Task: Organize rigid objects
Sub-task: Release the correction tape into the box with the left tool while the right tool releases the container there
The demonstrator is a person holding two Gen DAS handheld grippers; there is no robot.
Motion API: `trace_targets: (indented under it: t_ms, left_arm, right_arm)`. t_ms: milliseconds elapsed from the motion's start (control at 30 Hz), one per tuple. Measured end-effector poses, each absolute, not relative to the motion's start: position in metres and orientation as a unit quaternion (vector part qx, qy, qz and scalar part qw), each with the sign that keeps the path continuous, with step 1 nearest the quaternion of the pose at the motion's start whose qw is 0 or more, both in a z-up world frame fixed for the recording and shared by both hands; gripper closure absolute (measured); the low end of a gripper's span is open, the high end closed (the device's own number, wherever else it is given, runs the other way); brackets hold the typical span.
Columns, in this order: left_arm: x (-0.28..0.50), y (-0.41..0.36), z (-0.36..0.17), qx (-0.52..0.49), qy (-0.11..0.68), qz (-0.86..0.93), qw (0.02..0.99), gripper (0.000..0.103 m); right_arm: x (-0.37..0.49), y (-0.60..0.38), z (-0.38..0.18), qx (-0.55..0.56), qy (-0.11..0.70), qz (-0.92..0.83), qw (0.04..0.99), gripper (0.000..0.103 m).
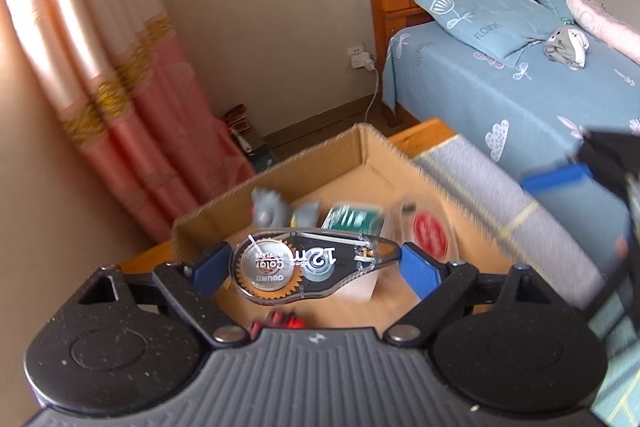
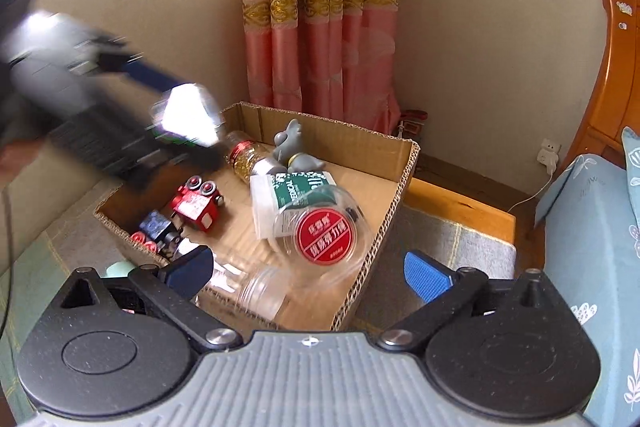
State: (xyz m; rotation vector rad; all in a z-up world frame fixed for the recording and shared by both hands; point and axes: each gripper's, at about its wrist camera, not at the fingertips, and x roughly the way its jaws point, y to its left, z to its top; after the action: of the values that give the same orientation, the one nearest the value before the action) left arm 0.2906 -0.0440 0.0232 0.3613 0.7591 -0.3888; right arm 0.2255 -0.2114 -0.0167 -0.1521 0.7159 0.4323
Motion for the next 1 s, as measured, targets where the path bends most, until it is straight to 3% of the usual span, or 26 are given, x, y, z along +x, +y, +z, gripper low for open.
trace_targets:
  t_ms: [500,1000]
  left_arm:
    - [0.383,-0.102,-0.019,0.128,0.434,-0.192,0.871,0.014]
    - [0.369,-0.087,-0.009,0.112,0.439,-0.182,0.873,0.011]
  right_arm:
    - [0.195,-0.222,-0.009,-0.088,0.338,0.198,0.916,0.0]
    - [0.189,-0.212,-0.01,-0.09,0.342,0.198,0.914,0.0]
